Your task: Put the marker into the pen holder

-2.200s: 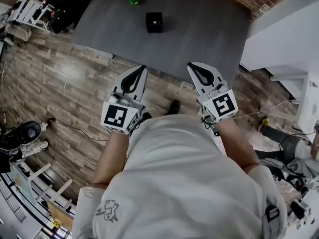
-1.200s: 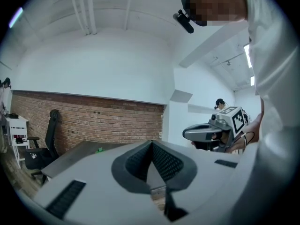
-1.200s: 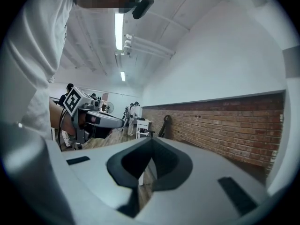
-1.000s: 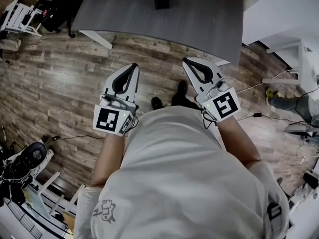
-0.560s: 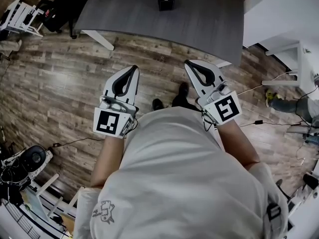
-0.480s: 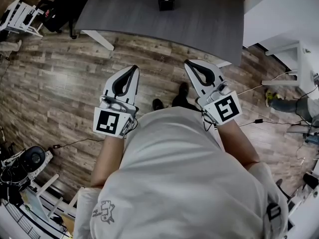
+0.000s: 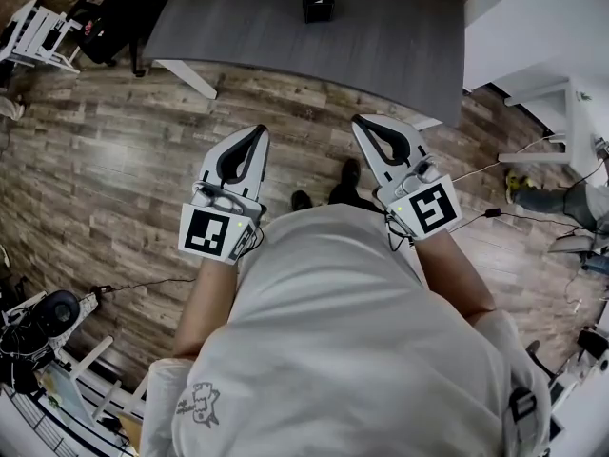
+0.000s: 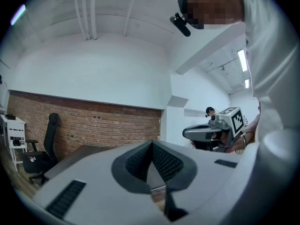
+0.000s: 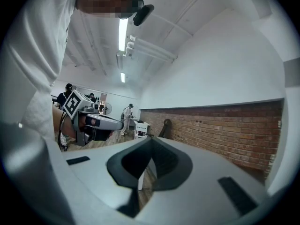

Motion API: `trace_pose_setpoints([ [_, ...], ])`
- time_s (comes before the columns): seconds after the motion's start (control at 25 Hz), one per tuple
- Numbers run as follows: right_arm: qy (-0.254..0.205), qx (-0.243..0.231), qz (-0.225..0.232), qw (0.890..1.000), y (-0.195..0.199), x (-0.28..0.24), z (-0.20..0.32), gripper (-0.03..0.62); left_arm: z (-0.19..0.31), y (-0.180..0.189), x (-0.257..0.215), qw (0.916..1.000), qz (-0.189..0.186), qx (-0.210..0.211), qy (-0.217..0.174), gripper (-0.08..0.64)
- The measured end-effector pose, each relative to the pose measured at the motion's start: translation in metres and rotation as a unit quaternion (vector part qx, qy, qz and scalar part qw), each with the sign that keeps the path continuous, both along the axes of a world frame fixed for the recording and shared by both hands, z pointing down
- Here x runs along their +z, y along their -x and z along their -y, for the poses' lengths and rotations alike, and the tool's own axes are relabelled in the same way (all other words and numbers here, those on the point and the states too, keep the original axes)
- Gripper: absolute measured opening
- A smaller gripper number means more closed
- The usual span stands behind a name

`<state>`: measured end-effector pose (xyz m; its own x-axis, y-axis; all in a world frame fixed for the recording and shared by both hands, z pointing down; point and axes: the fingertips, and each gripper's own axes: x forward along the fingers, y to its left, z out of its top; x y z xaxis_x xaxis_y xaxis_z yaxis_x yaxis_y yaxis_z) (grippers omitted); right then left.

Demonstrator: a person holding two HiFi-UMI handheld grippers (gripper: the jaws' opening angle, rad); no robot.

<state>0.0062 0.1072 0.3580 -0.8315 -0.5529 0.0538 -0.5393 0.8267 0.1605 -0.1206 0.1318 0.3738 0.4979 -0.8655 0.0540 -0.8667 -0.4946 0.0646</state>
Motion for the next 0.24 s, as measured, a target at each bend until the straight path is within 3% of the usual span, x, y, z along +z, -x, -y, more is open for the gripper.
trace_pose_setpoints([
  [0.24, 0.007, 0.0, 0.007, 1.0, 0.0057, -0.0022, 0.0033, 0.005, 0.0052, 0.0023, -0.001, 1.0, -0.001, 0.003, -0.003, 0.011],
])
